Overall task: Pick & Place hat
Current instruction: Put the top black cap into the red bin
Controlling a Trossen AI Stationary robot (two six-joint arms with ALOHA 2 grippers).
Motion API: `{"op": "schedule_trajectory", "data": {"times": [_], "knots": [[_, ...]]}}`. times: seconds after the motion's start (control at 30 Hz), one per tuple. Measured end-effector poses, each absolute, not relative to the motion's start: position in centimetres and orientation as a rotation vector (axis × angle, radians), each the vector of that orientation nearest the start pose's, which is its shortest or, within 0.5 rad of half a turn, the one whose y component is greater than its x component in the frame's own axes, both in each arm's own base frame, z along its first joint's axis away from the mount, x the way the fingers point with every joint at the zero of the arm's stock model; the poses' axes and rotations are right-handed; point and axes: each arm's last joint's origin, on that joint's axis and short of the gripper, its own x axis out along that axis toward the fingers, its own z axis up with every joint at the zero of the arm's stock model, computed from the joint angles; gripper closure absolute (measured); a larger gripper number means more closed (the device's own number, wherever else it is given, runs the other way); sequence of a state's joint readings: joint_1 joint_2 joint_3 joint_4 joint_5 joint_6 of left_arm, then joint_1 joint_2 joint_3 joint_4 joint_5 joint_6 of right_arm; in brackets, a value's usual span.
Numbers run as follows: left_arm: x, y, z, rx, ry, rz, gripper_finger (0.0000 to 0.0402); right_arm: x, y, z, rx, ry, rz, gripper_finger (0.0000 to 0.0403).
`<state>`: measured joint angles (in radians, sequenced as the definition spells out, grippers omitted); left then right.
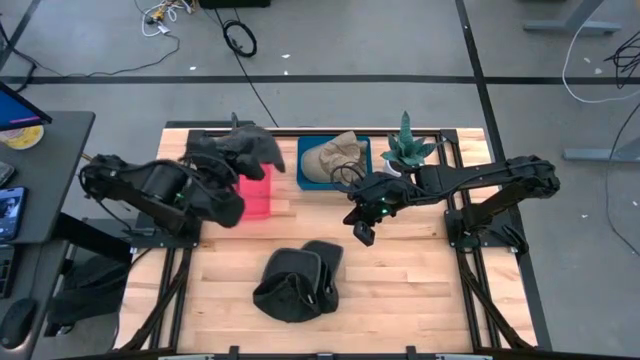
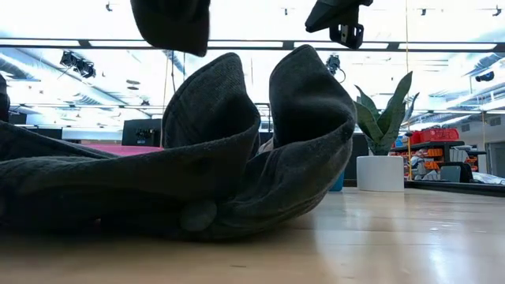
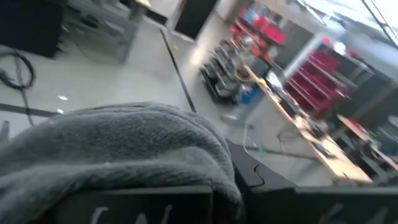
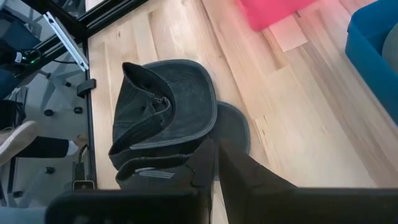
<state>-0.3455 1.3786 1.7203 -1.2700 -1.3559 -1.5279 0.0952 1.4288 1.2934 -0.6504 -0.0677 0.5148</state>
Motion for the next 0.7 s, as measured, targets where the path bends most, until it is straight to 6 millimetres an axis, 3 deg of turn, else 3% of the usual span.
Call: {"op": "schedule_trajectory", "data": {"times": [0.13,0.33,0.47,0.7], "knots": [[23.0,-4.5,42.8,-0.606,-0.189,1.176,0.0393,30.1,3.1,32.4,0.481,0.797,-0.050,0.0378],[22.9,-4.0,41.3,-0.626,-0.202,1.238,0.0393,30.1,3.1,32.4,0.480,0.795,-0.049,0.0378],[22.0,-3.7,39.7,-0.628,-0.157,1.253,0.0393,30.1,3.1,32.4,0.478,0.793,-0.047,0.0378],[19.6,-3.5,34.8,-0.682,-0.154,1.274,0.0393,30.2,3.1,32.5,0.478,0.782,-0.044,0.0378]]}}
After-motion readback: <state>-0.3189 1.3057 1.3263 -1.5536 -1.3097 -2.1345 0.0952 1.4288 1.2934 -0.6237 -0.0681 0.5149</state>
